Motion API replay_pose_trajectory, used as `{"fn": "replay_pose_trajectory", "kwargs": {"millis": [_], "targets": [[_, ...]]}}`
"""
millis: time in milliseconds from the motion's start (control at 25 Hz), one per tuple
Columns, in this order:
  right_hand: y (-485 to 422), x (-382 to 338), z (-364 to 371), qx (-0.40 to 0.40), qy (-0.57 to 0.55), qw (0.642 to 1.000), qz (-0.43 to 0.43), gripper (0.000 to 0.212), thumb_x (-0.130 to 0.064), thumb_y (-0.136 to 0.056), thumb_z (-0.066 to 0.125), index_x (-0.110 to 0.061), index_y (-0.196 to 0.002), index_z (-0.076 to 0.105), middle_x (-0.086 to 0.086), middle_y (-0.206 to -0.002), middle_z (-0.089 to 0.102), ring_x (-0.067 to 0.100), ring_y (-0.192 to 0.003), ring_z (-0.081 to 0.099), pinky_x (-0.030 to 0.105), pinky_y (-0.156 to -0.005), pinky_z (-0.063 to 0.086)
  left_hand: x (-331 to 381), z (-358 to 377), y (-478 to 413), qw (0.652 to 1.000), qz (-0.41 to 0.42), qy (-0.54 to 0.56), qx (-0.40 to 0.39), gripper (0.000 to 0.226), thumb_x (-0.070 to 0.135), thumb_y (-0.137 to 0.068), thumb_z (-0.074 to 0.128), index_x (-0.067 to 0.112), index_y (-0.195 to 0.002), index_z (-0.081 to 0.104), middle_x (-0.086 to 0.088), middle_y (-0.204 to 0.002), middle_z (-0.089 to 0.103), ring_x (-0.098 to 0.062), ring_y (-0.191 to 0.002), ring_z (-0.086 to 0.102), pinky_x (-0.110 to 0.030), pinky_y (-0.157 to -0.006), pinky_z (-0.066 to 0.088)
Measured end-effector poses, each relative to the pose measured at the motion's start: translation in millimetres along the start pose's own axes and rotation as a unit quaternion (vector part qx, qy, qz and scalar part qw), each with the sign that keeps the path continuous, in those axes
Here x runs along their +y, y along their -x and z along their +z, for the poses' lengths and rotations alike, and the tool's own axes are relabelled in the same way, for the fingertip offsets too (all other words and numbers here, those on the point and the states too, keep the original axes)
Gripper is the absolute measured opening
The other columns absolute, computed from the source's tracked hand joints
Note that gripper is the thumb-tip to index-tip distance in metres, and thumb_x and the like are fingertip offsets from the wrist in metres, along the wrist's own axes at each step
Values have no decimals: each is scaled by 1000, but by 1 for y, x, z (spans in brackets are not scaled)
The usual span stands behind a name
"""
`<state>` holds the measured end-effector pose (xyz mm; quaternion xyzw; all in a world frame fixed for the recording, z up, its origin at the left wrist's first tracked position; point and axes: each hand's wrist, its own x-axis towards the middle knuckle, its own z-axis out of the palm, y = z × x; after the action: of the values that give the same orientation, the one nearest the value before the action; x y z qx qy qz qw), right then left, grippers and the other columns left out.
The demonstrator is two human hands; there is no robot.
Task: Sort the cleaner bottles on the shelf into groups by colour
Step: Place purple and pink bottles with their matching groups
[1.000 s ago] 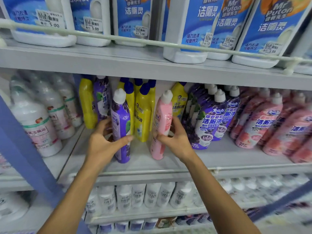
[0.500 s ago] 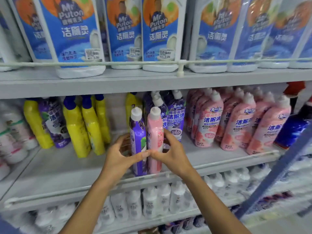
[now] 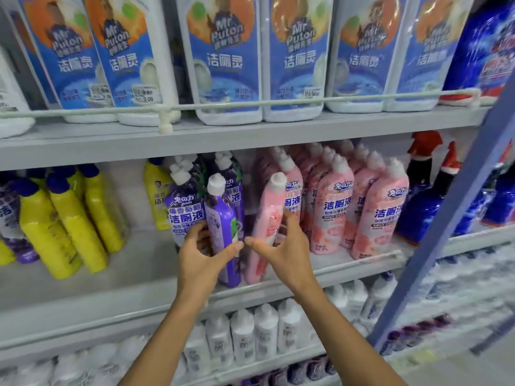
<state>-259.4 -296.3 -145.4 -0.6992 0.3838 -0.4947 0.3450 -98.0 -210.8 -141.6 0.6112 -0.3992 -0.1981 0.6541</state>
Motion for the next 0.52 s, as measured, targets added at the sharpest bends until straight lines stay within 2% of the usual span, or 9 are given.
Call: {"fn": "replay_pose_trajectory", "kwargs": {"millis": [80,160,200,280,360,440,520], "targets": [[-2,2,-12,35,51,998,1,99,-69,-62,84,-25,-141,45,-6,-128,63,14,-115,64,38,-94,56,-6,11,-3,999,1,-29,43,74,40,-54,98,33,-118,60,8,-106,75,-10,-95,73,-35,-83,61],[-5,1,-21,70,126,989,13,103,-75,-59,79,-24,-142,42,-4,-130,59,17,-119,59,43,-94,54,-10,13,-4,996,-1,-63,58,82,53,-49,95,36,-120,57,10,-108,73,-9,-96,72,-41,-87,60],[-5,0,-25,85,156,984,19,104,-76,-59,78,-24,-142,41,-2,-130,57,20,-120,57,45,-93,54,-9,13,-2,996,-1,-78,52,84,51,-50,94,35,-123,55,9,-110,73,-7,-97,71,-40,-87,60],[-7,3,-30,97,175,980,21,104,-73,-61,81,-23,-143,39,-1,-132,54,22,-123,54,48,-94,53,-10,10,2,995,2,-92,33,81,33,-57,96,31,-126,55,6,-114,71,-4,-97,70,-36,-88,60],[-6,11,-35,67,124,990,6,107,-65,-65,85,-21,-149,36,-1,-140,50,18,-132,49,46,-105,48,-13,9,4,994,8,-100,30,75,17,-61,96,28,-124,56,3,-115,71,2,-94,69,-30,-84,60],[-3,21,-42,21,55,998,-7,105,-52,-70,89,-24,-154,31,-7,-149,46,11,-139,44,44,-113,43,-14,13,3,993,7,-110,51,75,20,-58,97,29,-120,56,3,-112,71,-1,-91,70,-33,-82,60],[-3,27,-49,2,34,999,-13,102,-40,-71,91,-30,-153,31,-12,-149,48,7,-137,48,43,-112,45,-15,21,1,988,-3,-131,83,77,32,-51,98,29,-115,56,1,-108,70,-10,-89,70,-39,-80,60]]}}
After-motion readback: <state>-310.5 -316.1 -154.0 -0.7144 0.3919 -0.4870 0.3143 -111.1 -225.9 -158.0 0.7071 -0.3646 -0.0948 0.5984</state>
